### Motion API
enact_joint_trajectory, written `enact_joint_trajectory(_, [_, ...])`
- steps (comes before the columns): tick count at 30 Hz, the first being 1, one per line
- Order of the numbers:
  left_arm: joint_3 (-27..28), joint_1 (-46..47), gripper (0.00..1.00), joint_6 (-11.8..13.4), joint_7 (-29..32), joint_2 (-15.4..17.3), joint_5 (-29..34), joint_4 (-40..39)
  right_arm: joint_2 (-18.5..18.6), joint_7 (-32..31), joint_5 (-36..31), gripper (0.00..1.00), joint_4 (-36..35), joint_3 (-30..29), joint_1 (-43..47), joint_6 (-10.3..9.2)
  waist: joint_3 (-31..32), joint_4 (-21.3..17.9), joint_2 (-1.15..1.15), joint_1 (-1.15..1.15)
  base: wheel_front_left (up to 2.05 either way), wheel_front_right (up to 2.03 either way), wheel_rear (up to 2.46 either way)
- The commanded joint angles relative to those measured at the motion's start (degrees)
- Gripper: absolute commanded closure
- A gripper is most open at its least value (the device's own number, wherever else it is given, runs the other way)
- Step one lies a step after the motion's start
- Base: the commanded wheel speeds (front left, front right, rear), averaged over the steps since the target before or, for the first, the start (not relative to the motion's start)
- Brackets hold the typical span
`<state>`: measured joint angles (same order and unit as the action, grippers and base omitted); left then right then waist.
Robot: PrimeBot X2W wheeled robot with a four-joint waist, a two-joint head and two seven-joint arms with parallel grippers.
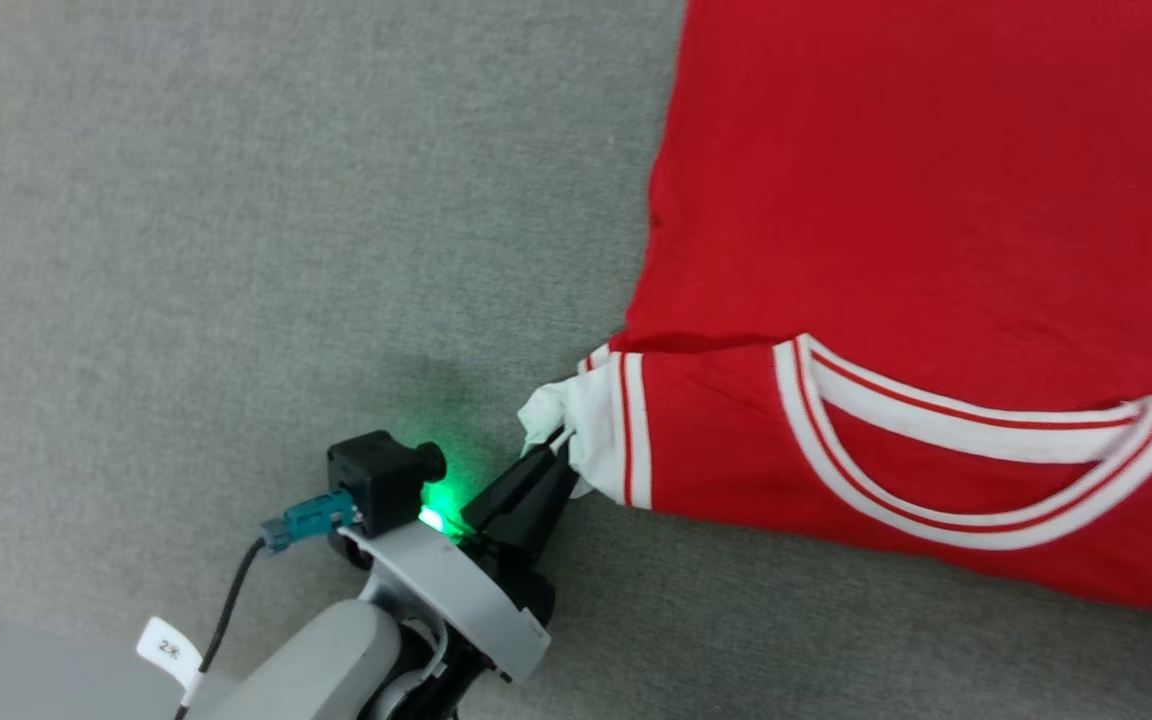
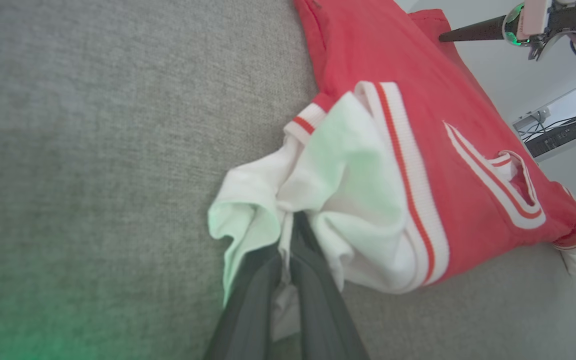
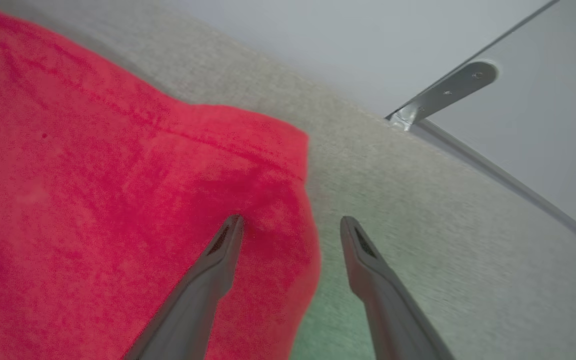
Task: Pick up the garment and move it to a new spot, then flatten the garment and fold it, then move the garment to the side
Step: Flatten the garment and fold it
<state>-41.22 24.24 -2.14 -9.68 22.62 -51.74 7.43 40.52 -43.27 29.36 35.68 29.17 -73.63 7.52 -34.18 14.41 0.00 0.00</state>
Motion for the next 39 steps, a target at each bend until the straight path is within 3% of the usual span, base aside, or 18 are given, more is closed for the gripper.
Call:
enact_joint_trajectory(1, [-0.17,-0.16,1.0,1.31,1.56,0.0,-0.29,6.63,0.36,0.54,0.4,0.0,1.55,1.03,-0.99,-0.07,-3.55,3.52,0.0,0.0,0.0,0.0,0.0])
enact_joint_trajectory(7, [0.3,-0.11,1.0,1.24,1.32,0.44,-0.95,7.65,-0.88,1.08,3.8,0.0,8.13,5.31,-0.17,-0.05,-3.93,2.87,0.0,0.0,0.0,0.0,0.0])
enact_joint_trajectory(8, [0.41,0.02,1.0,1.14,1.36,0.57,-1.05,7.63,-1.1,1.12,4.21,0.6,8.84,5.92,0.05,-0.02,-3.86,2.67,0.0,0.0,0.0,0.0,0.0])
enact_joint_trajectory(9, [0.54,0.14,1.0,1.08,1.31,0.72,-1.15,7.66,-1.31,1.2,4.7,0.76,9.46,6.76,0.24,-0.01,-3.65,2.41,0.0,0.0,0.0,0.0,0.0])
enact_joint_trajectory(10, [0.67,0.24,1.0,1.02,1.25,0.83,-1.24,7.58,-1.38,0.97,5.22,1.0,10.09,7.38,0.32,0.0,-3.44,2.19,0.0,0.0,0.0,0.0,0.0])
enact_joint_trajectory(17, [0.94,0.39,1.0,0.91,0.85,1.0,-1.36,7.46,-1.43,6.07,8.27,1.0,13.18,8.57,0.75,-0.08,-0.45,0.6,0.0,0.0,0.0,0.0,0.0])
enact_joint_trajectory(22, [1.99,-1.44,1.0,1.77,-0.45,1.71,-2.06,7.73,-1.5,10.9,12.57,1.0,12.86,9.53,6.14,-0.06,4.55,-1.15,0.0,0.0,0.0,0.0,0.0])
enact_joint_trajectory(31, [3.91,-4.83,1.0,3.3,-2.64,2.75,-2.87,5.88,4.53,17.02,21.48,1.0,-0.01,12.41,23.77,-0.03,13.52,-6.93,0.0,0.0,0.0,0.0,0.0])
enact_joint_trajectory(39, [4.92,-5.87,1.0,4.68,-2.61,4.71,-2.76,3.86,9.53,18.78,24.7,1.0,-12.35,8.49,41.57,-0.06,16.26,-12.57,0.0,0.0,0.0,0.0,0.0])
